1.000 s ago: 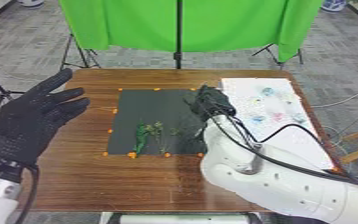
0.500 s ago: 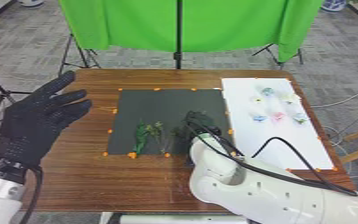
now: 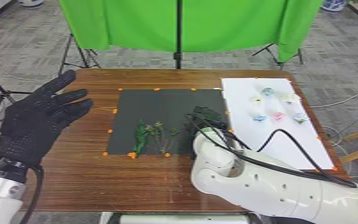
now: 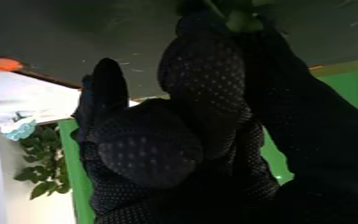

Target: Arrange flowers

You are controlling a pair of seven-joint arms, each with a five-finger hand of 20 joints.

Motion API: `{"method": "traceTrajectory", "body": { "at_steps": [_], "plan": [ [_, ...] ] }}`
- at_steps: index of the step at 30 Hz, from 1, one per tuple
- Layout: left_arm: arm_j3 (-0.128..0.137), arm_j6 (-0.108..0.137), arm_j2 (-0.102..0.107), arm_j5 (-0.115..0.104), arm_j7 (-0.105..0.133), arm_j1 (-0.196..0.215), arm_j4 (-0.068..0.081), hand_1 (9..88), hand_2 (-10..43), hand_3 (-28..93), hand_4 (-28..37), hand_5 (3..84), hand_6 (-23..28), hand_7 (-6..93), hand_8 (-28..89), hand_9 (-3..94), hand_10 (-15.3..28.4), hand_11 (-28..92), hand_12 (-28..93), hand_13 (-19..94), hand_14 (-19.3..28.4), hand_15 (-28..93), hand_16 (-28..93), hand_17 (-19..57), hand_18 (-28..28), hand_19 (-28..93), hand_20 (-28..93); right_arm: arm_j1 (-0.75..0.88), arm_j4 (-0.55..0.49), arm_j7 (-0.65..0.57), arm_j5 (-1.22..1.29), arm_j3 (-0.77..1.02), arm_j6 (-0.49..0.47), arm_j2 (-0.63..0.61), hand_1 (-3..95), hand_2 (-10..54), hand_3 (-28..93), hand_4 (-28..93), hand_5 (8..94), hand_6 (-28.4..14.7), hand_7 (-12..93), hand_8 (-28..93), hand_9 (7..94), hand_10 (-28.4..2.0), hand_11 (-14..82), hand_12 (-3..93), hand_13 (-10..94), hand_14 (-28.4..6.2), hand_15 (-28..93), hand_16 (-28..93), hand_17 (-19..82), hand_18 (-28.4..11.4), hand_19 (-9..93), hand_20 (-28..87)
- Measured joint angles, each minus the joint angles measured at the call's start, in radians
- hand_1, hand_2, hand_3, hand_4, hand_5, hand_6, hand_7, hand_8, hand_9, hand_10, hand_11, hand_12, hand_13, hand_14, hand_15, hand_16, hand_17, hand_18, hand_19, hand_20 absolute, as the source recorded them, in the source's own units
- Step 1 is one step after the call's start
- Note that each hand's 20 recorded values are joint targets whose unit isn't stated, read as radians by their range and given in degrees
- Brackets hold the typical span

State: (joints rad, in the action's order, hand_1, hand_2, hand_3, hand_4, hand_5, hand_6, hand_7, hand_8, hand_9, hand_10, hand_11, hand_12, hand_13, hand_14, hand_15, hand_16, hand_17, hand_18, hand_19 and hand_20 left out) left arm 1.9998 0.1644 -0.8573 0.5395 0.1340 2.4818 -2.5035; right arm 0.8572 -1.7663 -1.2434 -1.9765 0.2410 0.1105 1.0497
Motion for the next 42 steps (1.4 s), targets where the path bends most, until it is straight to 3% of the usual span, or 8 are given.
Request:
{"method": "traceTrajectory", "body": {
  "at_steps": [11, 23, 42],
  "plan": [
    [0.007, 0.003, 0.000, 0.002, -0.006, 0.001, 0.000, 23.4, 8.3, 75, -24.8, 30.5, 7.6, 15.9, -11, 28.3, 21.6, 28, 11, 20, 28.4, 50, -9, -9.9, 27.6, 59, 15, -0.005, -0.024, 0.005, -0.008, 0.001, -0.070, -0.011, 36.9, -8.0, 71, -21, 91.4, -2.2, 17, -9, 93.7, -11.5, 41.3, 14.2, 90, -7.4, 68, 19, 41, -25.1, 93, 10],
    [0.010, 0.016, 0.000, 0.003, -0.004, 0.023, 0.000, 23.6, 8.6, 75, -24.9, 30.7, 7.6, 16.0, -11, 28.4, 21.6, 28, 11, 20, 28.4, 50, -9, -9.9, 27.6, 59, 15, 0.038, -0.092, 0.030, -0.026, 0.069, -0.083, -0.052, 33.2, -5.3, 69, -21, 89.2, -3.2, 15, -10, 93.7, -12.4, 38.9, 15.1, 90, -7.7, 68, 19, 41, -25.2, 93, 9],
    [0.008, 0.021, -0.002, 0.007, -0.005, 0.025, 0.000, 23.5, 8.6, 75, -24.8, 30.9, 7.8, 15.8, -11, 28.4, 21.6, 28, 11, 20, 28.4, 50, -9, -10.0, 27.5, 60, 15, 0.189, -0.189, 0.035, -0.048, 0.194, -0.062, -0.173, 29.0, 0.7, 69, -20, 86.5, -4.5, 14, -10, 93.7, -13.3, 37.9, 15.5, 90, -8.4, 68, 18, 42, -25.7, 93, 8]
  ]
}}
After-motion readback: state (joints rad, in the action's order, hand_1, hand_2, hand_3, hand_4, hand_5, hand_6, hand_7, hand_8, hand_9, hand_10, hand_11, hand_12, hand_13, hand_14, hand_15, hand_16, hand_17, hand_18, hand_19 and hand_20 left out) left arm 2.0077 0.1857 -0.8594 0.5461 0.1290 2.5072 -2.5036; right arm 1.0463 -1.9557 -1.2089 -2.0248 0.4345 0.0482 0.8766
